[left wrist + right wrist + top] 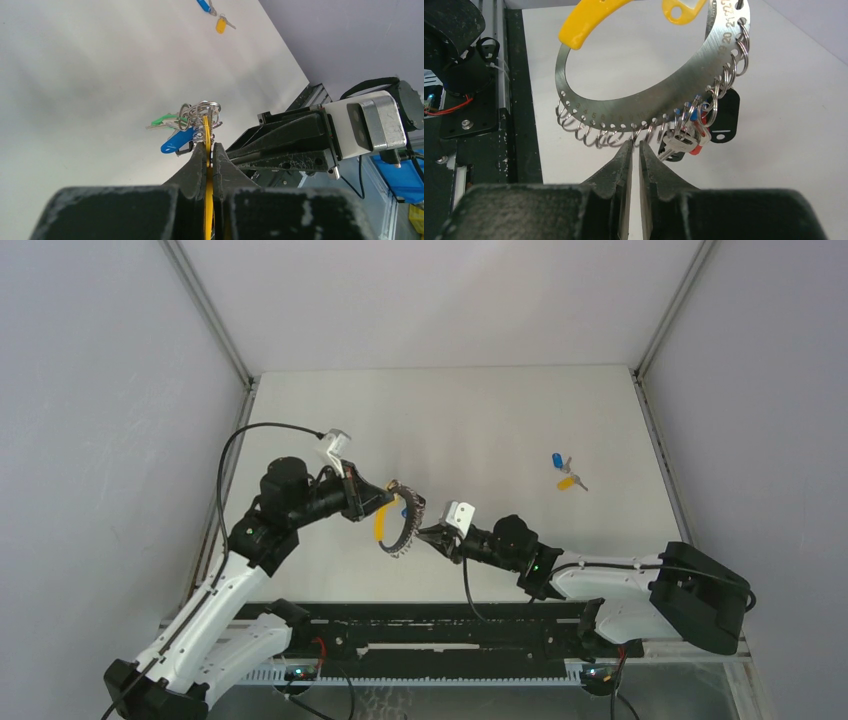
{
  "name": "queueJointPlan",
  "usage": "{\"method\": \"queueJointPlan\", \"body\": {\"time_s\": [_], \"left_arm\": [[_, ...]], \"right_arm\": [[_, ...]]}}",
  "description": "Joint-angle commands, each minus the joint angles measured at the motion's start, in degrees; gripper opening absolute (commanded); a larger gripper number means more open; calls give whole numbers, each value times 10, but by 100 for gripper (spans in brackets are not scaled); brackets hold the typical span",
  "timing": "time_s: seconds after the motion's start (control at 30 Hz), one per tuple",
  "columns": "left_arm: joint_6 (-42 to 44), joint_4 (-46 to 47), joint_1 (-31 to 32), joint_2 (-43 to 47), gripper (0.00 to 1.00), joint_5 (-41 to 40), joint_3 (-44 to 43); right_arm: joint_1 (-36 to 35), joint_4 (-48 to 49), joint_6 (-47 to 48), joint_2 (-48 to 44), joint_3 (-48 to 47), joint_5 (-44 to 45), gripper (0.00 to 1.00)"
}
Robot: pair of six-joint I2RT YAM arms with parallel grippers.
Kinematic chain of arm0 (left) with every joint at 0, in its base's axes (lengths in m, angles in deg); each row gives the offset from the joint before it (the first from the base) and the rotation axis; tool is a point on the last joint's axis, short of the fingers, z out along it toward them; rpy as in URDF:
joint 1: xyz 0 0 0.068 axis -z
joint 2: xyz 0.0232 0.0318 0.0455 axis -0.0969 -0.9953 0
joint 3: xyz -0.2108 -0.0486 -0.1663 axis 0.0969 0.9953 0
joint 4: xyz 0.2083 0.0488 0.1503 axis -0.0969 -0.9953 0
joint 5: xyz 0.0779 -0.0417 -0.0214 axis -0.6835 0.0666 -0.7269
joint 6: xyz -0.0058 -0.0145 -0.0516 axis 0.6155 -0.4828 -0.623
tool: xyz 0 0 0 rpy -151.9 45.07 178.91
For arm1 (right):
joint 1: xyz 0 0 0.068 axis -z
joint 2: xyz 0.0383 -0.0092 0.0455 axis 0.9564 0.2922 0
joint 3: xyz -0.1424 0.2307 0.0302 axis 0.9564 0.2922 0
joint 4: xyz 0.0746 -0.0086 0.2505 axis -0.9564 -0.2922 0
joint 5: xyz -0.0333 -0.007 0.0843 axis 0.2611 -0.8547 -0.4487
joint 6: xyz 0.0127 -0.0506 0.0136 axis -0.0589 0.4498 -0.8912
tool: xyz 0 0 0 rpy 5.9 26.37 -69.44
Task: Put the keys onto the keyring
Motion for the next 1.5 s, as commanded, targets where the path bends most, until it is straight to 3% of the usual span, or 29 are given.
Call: {"method": "queueJointPlan", "body": {"time_s": [0.0, 0.4, 1.47], "left_arm": [[40, -16, 4, 2, 0, -11, -66], [42, -21, 3, -3, 0, 4, -70], [5, 26, 12, -4, 0, 9, -51]], "right_arm": [[9, -1, -11, -25, -20, -21, 10], [6, 9, 9, -16, -21, -45, 9], [-13, 60, 11, 18, -25, -4, 7]]}}
